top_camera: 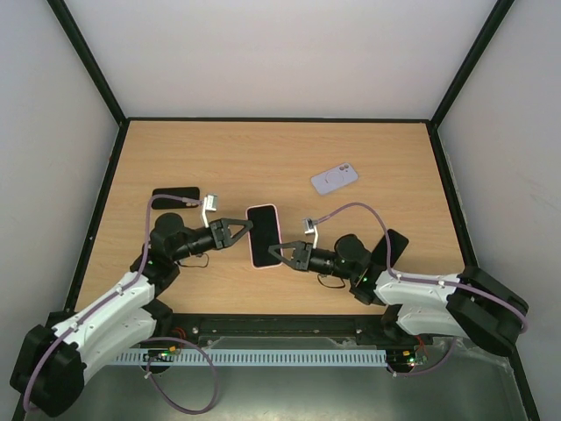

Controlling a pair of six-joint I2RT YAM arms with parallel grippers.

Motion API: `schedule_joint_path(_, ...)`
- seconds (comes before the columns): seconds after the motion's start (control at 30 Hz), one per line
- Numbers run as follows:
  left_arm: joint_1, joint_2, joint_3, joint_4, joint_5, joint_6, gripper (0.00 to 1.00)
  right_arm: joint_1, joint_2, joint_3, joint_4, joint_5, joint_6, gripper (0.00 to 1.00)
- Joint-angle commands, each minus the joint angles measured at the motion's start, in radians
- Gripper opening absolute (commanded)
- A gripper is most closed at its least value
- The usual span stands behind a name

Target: Put the phone into the phone case

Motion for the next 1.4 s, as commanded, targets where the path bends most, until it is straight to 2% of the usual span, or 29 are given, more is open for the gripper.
schedule_joint_path(0.0, 0.003, 0.027, -0.010, 0.100, 0.040, -0.007, 0.27, -0.003, 0.015, 0.043, 0.159, -0.008, 0.005, 0.10)
schedule_joint_path(0.13, 0.003, 0.034, 0.011, 0.038, 0.017, 0.036, 0.03, -0.002, 0.010, 0.038, 0.121, -0.001, -0.016, 0.11)
schedule_joint_path(0.37, 0.004, 0.022, 0.047, -0.003, 0.051, 0.069, 0.03, -0.002, -0.023, 0.037, 0.029, 0.015, -0.065, 0.22)
schedule_joint_path(0.47, 0.004, 0.008, 0.057, -0.011, 0.069, 0.071, 0.03, -0.002, -0.056, 0.017, -0.013, 0.057, -0.076, 0.34)
schedule_joint_path(0.73, 0.005, 0.020, 0.063, -0.014, 0.137, 0.082, 0.03, -0.002, -0.080, 0.054, -0.019, 0.092, -0.056, 0.43)
schedule_joint_path(0.77, 0.004, 0.018, 0.063, -0.015, 0.139, 0.080, 0.03, -0.002, -0.083, 0.058, -0.021, 0.100, -0.055, 0.42)
schedule_joint_path(0.83, 0.004, 0.009, 0.061, -0.010, 0.138, 0.071, 0.04, -0.003, -0.085, 0.062, -0.010, 0.106, -0.052, 0.29)
schedule_joint_path(0.9, 0.004, 0.000, 0.058, -0.001, 0.135, 0.051, 0.15, -0.002, -0.084, 0.061, 0.005, 0.101, -0.048, 0.16)
schedule_joint_path(0.93, 0.005, -0.002, 0.058, 0.005, 0.135, 0.041, 0.24, -0.002, -0.082, 0.062, 0.013, 0.094, -0.048, 0.12)
schedule_joint_path(1.0, 0.006, -0.003, 0.060, 0.011, 0.131, 0.034, 0.38, -0.002, -0.078, 0.059, 0.034, 0.071, -0.046, 0.09)
schedule_joint_path(1.1, 0.006, 0.005, 0.070, 0.004, 0.116, 0.066, 0.51, -0.002, -0.083, 0.041, 0.065, 0.036, -0.039, 0.09)
schedule_joint_path(1.2, 0.018, 0.037, 0.085, -0.020, 0.106, 0.103, 0.54, -0.003, -0.081, 0.028, 0.078, 0.002, -0.038, 0.11)
schedule_joint_path(1.3, 0.027, 0.073, 0.090, 0.018, 0.132, 0.097, 0.51, -0.002, -0.057, 0.022, 0.104, -0.045, -0.023, 0.11)
schedule_joint_path(1.37, 0.029, 0.086, 0.093, 0.026, 0.126, 0.104, 0.40, -0.002, -0.045, 0.009, 0.142, -0.060, -0.003, 0.11)
